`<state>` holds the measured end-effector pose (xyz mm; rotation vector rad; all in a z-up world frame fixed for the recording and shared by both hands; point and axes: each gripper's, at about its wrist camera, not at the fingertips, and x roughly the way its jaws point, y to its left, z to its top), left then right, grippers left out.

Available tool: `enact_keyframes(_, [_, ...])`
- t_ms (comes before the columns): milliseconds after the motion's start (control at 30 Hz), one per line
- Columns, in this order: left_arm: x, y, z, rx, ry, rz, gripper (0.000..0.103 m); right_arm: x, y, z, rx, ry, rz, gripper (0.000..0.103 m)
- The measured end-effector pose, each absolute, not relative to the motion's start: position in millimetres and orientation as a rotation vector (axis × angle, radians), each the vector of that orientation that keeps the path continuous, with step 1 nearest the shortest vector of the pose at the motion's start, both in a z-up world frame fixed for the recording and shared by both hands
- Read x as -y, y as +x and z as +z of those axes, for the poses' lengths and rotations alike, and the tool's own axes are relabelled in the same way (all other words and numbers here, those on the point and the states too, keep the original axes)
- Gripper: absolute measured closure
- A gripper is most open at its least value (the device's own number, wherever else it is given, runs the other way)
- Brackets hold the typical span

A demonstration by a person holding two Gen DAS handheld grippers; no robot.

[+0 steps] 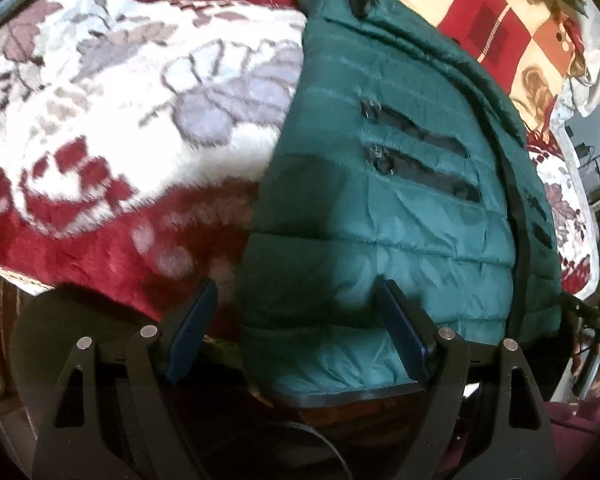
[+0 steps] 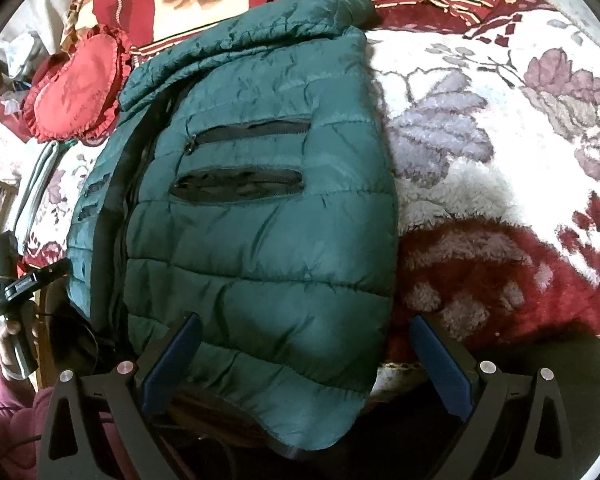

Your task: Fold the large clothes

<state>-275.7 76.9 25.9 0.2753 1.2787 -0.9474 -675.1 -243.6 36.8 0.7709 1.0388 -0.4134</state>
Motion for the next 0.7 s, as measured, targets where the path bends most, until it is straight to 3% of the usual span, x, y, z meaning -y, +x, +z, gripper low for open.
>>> enact_keyframes(533, [-73.0,-280.5,22.0,-1.292,0.274,-0.983,0.021,249.5,-675.2,25.3,-1.045,0.834,-0.362,0.0])
enact_keyframes(700, [-66.8,-286.9,21.2,-1.273,0.314,-0.995,0.021,231.5,-665.6,33.7,-1.033,0.79,-0.262,0.012])
